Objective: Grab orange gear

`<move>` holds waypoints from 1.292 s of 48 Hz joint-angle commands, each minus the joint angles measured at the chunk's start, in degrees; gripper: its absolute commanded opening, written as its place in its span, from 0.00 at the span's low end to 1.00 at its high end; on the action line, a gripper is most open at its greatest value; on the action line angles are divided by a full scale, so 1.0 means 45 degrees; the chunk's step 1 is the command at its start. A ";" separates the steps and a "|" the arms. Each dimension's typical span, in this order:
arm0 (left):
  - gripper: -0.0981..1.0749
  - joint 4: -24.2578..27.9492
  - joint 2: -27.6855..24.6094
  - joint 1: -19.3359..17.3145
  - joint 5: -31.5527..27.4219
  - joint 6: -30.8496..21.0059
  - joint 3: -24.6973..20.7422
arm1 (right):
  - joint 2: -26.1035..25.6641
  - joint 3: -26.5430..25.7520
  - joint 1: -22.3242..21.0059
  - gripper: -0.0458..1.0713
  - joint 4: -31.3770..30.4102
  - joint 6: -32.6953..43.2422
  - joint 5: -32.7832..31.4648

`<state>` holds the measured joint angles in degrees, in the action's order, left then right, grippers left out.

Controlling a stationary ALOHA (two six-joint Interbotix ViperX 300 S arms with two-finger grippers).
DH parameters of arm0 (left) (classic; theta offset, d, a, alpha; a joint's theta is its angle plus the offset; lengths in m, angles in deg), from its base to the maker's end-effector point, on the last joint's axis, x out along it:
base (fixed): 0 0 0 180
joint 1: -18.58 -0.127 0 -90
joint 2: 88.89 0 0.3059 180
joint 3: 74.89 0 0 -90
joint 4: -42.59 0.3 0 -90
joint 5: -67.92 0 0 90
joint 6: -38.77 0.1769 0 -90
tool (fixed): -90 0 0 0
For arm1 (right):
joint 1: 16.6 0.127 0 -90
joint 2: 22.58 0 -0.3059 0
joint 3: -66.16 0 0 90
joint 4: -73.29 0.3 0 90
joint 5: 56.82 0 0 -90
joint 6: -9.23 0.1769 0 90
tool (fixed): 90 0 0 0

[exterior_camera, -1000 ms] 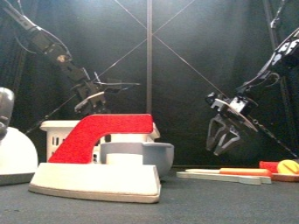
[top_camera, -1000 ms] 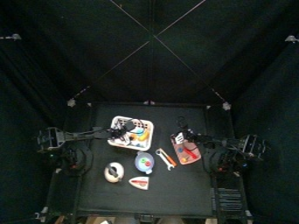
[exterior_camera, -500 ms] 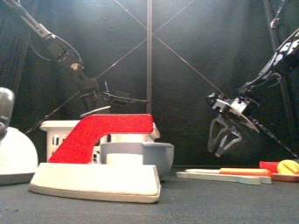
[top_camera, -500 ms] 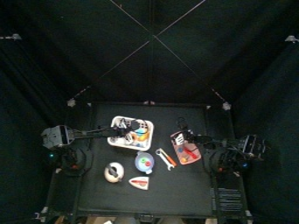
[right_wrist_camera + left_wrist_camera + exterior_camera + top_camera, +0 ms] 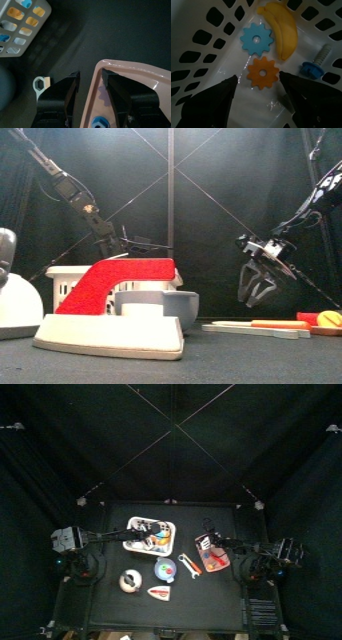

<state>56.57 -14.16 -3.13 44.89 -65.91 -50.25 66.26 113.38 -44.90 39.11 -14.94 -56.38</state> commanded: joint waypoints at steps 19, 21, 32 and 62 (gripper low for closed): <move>0.94 -0.0195 -0.0645 -0.0234 -0.0059 0.0234 -0.0684 | -0.0137 -0.0137 0.0020 0.74 0.0000 0.0020 0.0039; 0.94 -0.0195 -0.0703 -0.0234 -0.0078 0.0215 -0.0703 | -0.0137 -0.0137 0.0020 0.74 0.0000 0.0020 0.0039; 0.94 -0.0293 -0.0879 -0.0352 -0.0254 0.0215 -0.0703 | -0.0137 -0.0137 0.0020 0.74 -0.0020 0.0020 0.0059; 0.93 -0.1875 -0.0859 -0.0703 -0.0527 0.1250 -0.0703 | -0.0137 -0.0137 0.0039 0.74 0.0000 0.0020 0.0059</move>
<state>48.39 -18.38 -5.59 42.34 -60.37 -52.54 66.26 113.38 -44.90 39.11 -14.85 -56.38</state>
